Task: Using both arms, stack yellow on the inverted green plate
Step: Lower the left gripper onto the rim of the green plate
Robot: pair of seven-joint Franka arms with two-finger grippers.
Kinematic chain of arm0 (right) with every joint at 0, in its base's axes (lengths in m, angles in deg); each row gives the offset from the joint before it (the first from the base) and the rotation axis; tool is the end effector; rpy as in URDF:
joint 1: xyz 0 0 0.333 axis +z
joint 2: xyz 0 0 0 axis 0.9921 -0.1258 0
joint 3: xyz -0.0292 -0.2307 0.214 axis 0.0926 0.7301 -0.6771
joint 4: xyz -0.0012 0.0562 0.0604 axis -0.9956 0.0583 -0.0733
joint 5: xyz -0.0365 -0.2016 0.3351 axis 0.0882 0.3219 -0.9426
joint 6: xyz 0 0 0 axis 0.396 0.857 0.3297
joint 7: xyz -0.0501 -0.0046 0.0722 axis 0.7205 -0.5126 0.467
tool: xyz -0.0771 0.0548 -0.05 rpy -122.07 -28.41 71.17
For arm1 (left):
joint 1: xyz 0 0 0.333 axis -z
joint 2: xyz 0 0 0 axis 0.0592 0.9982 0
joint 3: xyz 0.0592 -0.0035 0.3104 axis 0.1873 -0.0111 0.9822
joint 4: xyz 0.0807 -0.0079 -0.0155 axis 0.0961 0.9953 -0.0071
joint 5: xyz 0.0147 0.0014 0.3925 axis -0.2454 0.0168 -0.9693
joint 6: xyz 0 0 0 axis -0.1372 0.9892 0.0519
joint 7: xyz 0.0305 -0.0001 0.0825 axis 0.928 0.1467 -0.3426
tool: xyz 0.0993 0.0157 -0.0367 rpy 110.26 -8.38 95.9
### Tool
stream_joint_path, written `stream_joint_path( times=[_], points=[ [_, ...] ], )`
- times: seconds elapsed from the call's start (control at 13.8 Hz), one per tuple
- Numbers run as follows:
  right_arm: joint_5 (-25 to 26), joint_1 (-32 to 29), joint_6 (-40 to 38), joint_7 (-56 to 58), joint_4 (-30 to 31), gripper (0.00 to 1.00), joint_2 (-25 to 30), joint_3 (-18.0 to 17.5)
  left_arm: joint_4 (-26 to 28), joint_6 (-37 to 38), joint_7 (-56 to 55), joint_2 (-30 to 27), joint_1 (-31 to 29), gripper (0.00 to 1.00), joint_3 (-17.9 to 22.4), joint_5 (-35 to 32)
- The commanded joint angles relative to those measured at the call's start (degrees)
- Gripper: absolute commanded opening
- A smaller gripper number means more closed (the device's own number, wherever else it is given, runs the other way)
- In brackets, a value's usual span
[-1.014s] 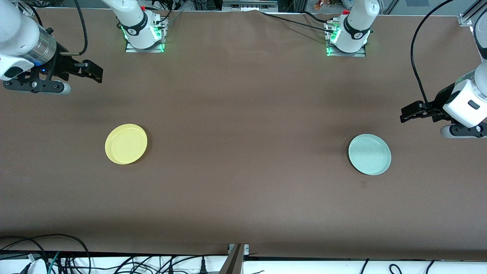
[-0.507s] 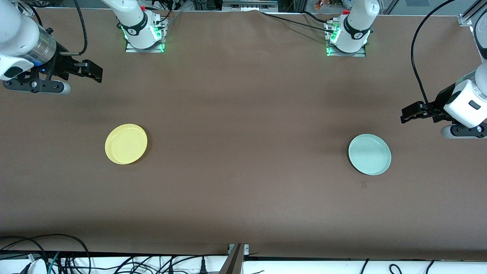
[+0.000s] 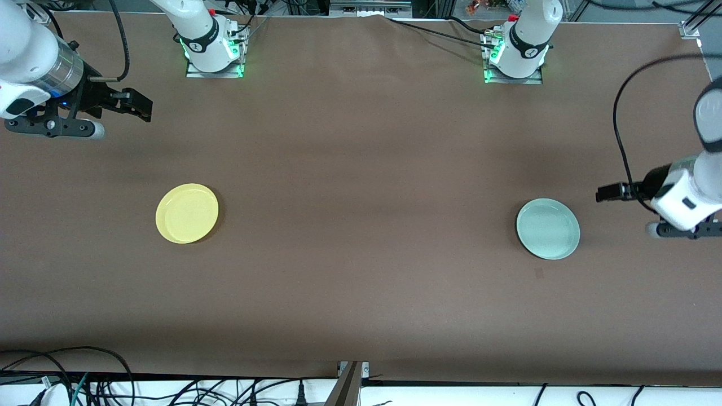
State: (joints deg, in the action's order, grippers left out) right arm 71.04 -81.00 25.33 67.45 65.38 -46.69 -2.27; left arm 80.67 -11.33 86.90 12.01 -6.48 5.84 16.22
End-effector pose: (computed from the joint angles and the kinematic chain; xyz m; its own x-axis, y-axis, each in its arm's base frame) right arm 0.5268 0.0855 0.5922 0.9851 -0.0458 -0.1657 -0.0322 -0.9959 0.0840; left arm 0.6510 0.0672 0.4371 0.9768 0.0731 -0.2015 0.0796 -0.9965 0.0245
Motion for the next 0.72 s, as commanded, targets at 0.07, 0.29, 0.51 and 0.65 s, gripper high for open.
stream_joint_path(
  times=[0.07, 0.29, 0.51, 0.65],
  points=[
    [0.0, -0.1, -1.1, -1.0, -0.4, 1.00, 0.7, -0.4, -1.7, -3.0, 1.3, 3.4, -1.9, 1.00, -0.4, 2.3],
    [0.0, -0.1, -1.1, -1.0, -0.4, 1.00, 0.7, -0.4, -0.8, -9.0, 5.1, 7.7, -3.8, 1.00, -0.5, 3.1],
    [0.0, -0.1, -1.1, -1.0, -0.4, 1.00, 0.7, -0.4, 1.0, -13.7, 10.4, 10.7, -6.1, 1.00, -0.5, 8.7],
    [0.0, -0.1, -1.1, -1.0, -0.4, 1.00, 0.7, -0.5, 2.8, -17.8, 14.3, 12.3, -7.5, 1.00, -0.5, 10.3]
  ],
)
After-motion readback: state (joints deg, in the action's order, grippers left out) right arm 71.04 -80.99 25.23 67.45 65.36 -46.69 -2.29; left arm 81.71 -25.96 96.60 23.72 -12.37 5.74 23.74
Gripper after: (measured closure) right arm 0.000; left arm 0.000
